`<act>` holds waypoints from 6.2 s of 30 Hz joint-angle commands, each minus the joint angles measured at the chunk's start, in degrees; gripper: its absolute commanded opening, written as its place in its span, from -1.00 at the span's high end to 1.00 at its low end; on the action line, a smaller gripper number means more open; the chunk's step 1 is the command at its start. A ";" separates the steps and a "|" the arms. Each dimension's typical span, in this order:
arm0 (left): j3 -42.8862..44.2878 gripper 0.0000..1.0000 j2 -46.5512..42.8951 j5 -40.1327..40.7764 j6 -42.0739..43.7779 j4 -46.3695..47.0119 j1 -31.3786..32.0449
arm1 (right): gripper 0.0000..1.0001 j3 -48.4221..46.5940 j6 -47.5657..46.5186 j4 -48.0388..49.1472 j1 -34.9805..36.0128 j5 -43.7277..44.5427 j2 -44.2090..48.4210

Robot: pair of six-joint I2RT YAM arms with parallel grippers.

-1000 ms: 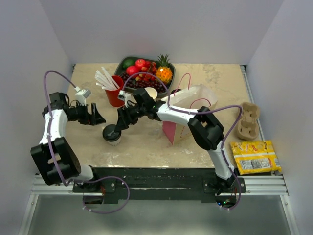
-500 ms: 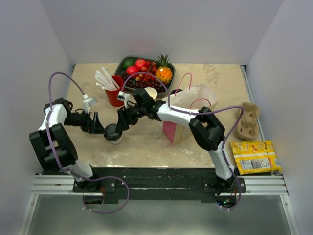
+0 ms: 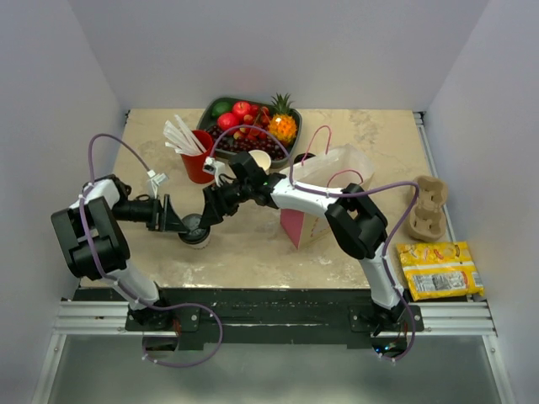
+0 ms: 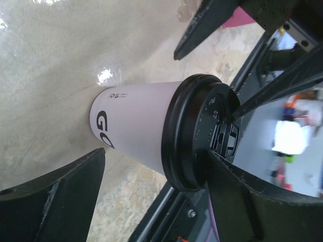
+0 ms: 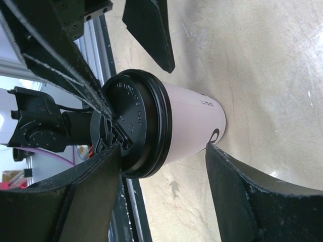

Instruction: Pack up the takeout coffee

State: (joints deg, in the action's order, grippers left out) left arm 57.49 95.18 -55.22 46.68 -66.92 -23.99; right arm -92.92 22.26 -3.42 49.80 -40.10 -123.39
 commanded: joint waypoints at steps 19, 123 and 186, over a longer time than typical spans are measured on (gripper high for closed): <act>7.55 -0.75 -14.20 -2.53 -1.05 4.85 0.61 | -0.54 -4.72 -13.35 -5.96 -0.49 -0.60 5.88; 9.57 -0.73 -26.62 4.60 -39.03 35.19 1.14 | -0.53 -20.90 -44.84 -22.51 2.85 3.18 13.87; 40.24 0.47 6.43 14.71 -48.35 48.38 59.49 | -0.50 -8.24 -34.30 -33.84 -38.11 18.83 54.93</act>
State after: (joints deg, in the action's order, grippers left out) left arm 95.24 102.76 -36.47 -3.27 -18.57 35.00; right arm -101.91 -9.32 -34.85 11.92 -20.16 -69.49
